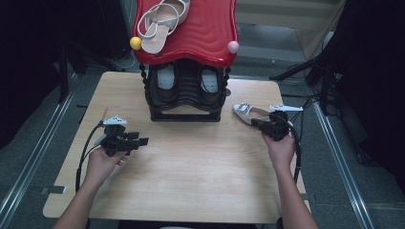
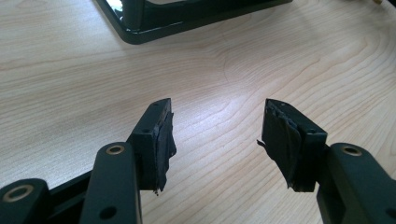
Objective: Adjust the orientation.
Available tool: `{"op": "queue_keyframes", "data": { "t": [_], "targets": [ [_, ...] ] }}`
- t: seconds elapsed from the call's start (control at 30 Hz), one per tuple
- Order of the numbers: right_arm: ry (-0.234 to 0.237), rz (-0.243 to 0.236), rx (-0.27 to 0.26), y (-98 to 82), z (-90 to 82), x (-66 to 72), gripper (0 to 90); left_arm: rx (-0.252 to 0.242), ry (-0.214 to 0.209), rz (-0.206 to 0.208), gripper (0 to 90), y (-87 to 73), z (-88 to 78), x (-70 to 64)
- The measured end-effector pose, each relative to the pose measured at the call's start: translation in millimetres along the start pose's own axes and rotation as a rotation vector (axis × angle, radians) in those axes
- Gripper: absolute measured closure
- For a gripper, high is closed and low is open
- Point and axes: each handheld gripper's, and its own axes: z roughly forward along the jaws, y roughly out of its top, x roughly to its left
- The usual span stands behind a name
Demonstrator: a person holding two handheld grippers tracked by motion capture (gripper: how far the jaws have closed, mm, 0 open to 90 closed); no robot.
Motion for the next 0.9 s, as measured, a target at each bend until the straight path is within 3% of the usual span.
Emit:
{"op": "queue_keyframes", "data": {
  "t": [0.53, 0.73, 0.9],
  "targets": [
    [-0.114, 0.023, 0.001, 27.8, -15.5, -40.6, 90.0, 0.022, -0.018, 0.019, 43.8, -1.4, 4.1, -2.0],
    [-0.149, 0.069, -0.008, 26.2, -25.2, -59.7, 90.0, 0.022, -0.019, 0.017, 44.0, -1.6, 4.8, -1.7],
    [-0.149, 0.104, 0.012, 16.5, -18.0, -66.6, 90.0, 0.021, -0.022, 0.019, 44.0, -1.5, 4.8, -1.9]
  ]
}}
